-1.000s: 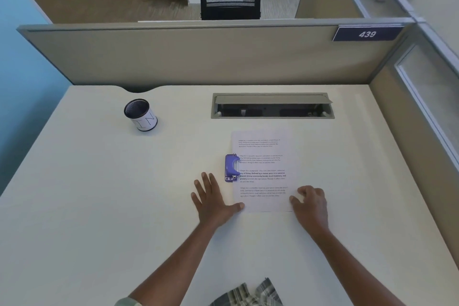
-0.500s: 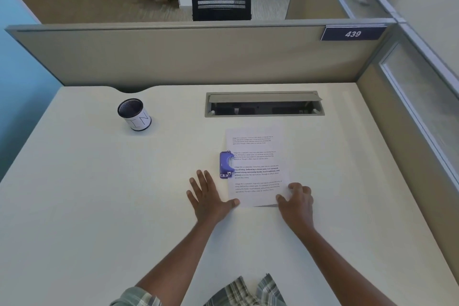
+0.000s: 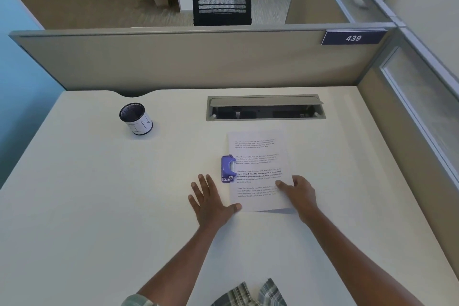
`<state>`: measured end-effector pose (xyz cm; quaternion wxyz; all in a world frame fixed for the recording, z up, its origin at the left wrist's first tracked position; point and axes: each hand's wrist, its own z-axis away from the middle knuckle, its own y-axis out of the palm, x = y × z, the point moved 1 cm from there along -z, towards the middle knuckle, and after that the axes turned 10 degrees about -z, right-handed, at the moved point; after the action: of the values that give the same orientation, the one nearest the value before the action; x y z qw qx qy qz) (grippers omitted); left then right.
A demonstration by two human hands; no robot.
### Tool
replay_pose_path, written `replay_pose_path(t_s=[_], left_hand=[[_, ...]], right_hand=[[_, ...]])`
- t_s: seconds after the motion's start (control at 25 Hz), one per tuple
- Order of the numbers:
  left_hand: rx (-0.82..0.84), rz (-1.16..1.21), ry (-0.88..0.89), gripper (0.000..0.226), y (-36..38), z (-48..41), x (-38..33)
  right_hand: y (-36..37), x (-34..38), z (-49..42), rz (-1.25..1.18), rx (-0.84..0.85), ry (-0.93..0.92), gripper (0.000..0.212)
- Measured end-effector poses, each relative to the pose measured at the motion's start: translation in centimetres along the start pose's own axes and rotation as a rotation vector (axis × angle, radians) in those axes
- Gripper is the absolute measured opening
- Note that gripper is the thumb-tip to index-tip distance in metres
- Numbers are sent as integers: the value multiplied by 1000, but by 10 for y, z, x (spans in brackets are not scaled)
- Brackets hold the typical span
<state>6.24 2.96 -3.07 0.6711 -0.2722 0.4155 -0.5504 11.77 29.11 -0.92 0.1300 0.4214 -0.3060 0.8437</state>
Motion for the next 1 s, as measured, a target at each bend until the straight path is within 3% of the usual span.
replay_pose_path(t_s=[0.32,0.68,1.0], left_hand=[[0,-8,-15,148,4,-5,-2],[-8,-13,-14,146,7,-7,-2],[-75,-36,72,103,3,9,6]], right_hand=[[-2,34,-46,-93,27,56,12],[-6,36,-61,-206,115,77,10],[-20,24,-60,-266,105,49,8]])
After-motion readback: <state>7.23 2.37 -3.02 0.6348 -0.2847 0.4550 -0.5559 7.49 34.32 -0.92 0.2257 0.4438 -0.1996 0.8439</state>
